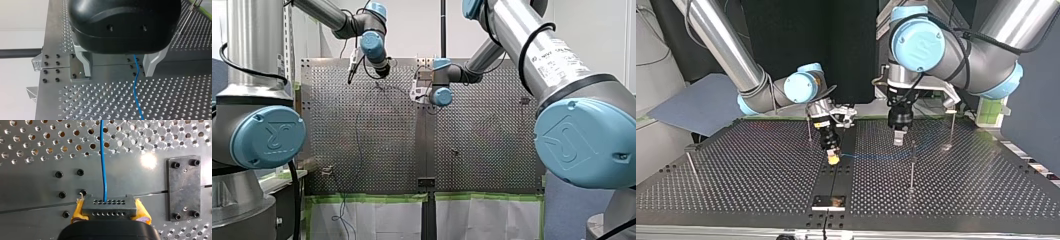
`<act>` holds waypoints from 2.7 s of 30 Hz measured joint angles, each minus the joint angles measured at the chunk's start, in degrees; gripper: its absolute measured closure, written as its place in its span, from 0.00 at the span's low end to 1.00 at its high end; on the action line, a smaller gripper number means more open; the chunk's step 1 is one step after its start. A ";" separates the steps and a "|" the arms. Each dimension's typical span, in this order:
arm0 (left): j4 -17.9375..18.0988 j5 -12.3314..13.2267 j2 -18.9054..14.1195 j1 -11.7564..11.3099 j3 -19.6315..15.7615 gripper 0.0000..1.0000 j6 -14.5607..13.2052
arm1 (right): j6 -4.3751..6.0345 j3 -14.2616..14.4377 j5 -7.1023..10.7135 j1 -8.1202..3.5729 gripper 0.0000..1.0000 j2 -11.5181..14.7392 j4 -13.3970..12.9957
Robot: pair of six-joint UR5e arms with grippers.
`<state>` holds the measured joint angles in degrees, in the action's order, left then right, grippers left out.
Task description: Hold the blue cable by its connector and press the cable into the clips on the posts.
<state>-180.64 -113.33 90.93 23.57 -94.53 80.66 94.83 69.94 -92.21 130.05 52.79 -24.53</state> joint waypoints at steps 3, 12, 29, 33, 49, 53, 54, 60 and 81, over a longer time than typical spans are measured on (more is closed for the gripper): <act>0.35 0.01 1.61 -0.35 1.29 0.00 0.25 | -0.01 0.00 0.00 0.00 1.00 0.00 0.00; 1.34 -0.22 6.18 -1.01 2.33 0.00 0.50 | -0.01 -0.01 0.00 0.00 1.00 0.00 -0.01; 5.98 -2.91 9.27 -1.55 4.26 0.00 0.85 | -0.31 -0.01 0.00 0.04 1.00 -0.07 -0.09; 6.94 -3.36 9.53 -1.64 4.76 0.00 0.96 | -0.33 -0.01 0.00 0.06 1.00 -0.08 -0.05; 9.23 -3.63 13.32 -1.08 6.27 0.00 1.22 | -0.31 0.00 0.00 0.08 1.00 -0.22 -0.07; 9.18 -4.06 14.86 -0.65 7.82 0.00 1.25 | -0.30 0.01 0.00 0.09 1.00 -0.25 -0.07; 9.21 -4.14 15.24 -0.57 8.21 0.00 1.25 | -0.30 0.01 0.00 0.09 1.00 -0.25 -0.05; 9.92 -6.01 16.89 -0.28 10.96 0.00 1.16 | -0.33 0.00 0.00 0.01 1.00 -0.32 -0.08; 14.23 -10.07 17.09 -0.34 12.46 0.16 -0.13 | -0.42 0.04 0.33 0.13 1.00 -0.85 0.20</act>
<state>-166.42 -123.41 108.02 23.23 -82.07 80.52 94.41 69.97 -91.88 130.18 51.94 -24.33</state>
